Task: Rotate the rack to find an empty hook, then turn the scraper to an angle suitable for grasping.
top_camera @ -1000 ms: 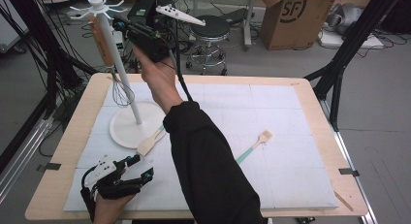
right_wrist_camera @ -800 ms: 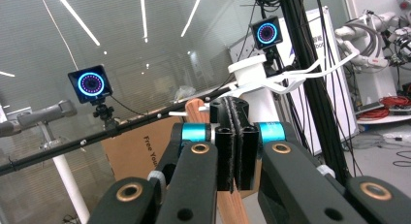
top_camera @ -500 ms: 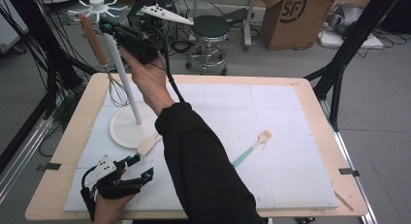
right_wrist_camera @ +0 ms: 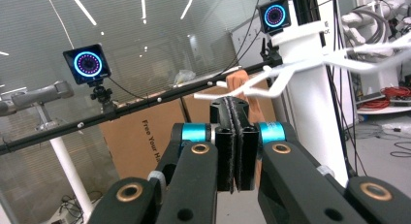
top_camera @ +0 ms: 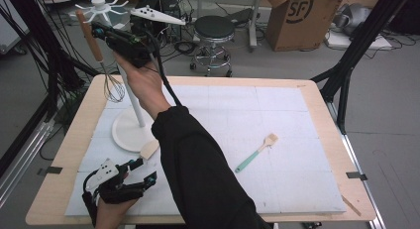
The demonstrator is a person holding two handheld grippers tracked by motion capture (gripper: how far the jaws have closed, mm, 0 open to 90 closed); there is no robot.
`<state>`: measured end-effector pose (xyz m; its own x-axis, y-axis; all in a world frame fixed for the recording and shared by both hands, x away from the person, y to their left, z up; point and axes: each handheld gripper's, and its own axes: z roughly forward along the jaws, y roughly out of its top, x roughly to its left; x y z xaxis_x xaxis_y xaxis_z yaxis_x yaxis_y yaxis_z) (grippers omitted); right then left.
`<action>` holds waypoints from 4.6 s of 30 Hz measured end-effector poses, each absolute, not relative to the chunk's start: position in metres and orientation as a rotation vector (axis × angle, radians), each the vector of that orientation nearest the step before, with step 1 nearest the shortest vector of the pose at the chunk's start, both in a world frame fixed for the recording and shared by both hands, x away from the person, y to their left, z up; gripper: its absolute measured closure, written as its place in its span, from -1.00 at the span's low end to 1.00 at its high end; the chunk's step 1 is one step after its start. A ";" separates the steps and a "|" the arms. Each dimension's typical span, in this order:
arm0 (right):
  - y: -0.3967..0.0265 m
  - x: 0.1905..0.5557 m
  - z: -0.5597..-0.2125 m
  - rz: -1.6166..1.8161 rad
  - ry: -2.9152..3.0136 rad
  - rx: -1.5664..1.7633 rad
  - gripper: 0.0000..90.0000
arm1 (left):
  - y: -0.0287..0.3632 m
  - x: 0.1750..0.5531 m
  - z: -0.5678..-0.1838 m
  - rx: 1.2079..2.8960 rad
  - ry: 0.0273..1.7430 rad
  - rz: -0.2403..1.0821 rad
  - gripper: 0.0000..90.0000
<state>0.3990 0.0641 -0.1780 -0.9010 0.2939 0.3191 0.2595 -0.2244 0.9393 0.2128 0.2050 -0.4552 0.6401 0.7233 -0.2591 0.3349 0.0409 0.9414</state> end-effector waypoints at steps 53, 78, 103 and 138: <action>0.030 0.375 -0.208 2.267 1.926 0.746 0.53 | 0.204 0.214 -0.455 1.566 0.906 0.370 -0.46; -0.069 0.370 -0.264 2.102 1.997 0.797 -0.57 | 0.204 0.222 -0.455 1.564 0.911 0.385 -0.47; -0.167 0.289 -0.355 1.876 2.114 0.871 -0.65 | 0.195 0.221 -0.446 1.590 0.901 0.372 -0.49; -0.243 0.245 -0.403 1.864 1.966 0.969 -0.66 | 0.206 0.238 -0.417 1.539 0.900 0.382 -0.56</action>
<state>0.2451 -0.2425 -0.4030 -0.7424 0.6215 0.2501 0.2827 -0.0478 0.9580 0.2378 0.2055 -0.4170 0.6407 0.7234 -0.2573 0.3179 0.0550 0.9465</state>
